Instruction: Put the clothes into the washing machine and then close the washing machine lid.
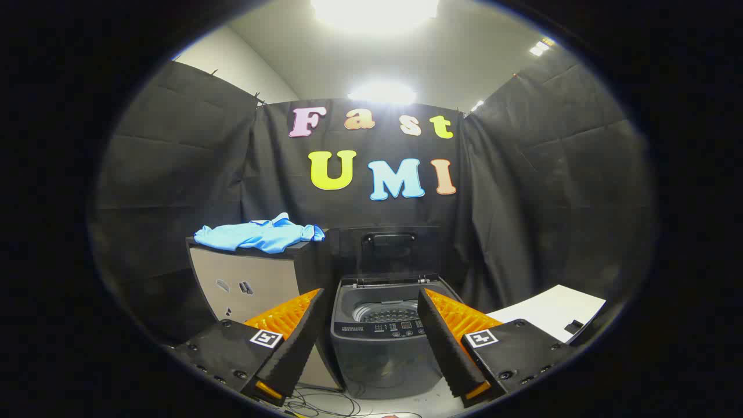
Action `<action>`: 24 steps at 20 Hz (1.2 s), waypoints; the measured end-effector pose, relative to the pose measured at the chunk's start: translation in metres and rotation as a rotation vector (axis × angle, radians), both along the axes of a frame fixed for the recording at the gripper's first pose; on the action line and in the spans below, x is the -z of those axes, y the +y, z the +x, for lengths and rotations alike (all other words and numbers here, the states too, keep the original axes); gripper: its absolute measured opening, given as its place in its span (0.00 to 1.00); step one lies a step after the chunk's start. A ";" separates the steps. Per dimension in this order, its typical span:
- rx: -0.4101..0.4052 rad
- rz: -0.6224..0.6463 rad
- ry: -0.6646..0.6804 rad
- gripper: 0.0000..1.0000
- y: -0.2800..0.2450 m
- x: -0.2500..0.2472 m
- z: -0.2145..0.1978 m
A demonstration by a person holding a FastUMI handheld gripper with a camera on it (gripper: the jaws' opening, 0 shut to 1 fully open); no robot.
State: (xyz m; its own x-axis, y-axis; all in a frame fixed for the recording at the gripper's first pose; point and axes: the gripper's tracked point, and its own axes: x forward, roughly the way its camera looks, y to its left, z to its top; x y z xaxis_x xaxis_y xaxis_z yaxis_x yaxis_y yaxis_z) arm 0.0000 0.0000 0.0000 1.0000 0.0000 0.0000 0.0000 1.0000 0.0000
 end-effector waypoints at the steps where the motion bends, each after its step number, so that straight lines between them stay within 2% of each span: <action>1: 0.000 -0.002 -0.002 0.98 0.000 0.000 -0.001; 18: 0.008 0.000 -0.001 0.98 0.004 -0.009 -0.021; 24: -0.055 0.001 0.016 0.97 0.035 -0.031 -0.012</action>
State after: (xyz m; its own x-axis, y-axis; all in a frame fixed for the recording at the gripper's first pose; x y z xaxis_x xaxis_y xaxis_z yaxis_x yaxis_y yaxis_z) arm -0.0124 0.0352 0.0313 0.9983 0.0552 -0.0162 -0.0552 0.9985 0.0017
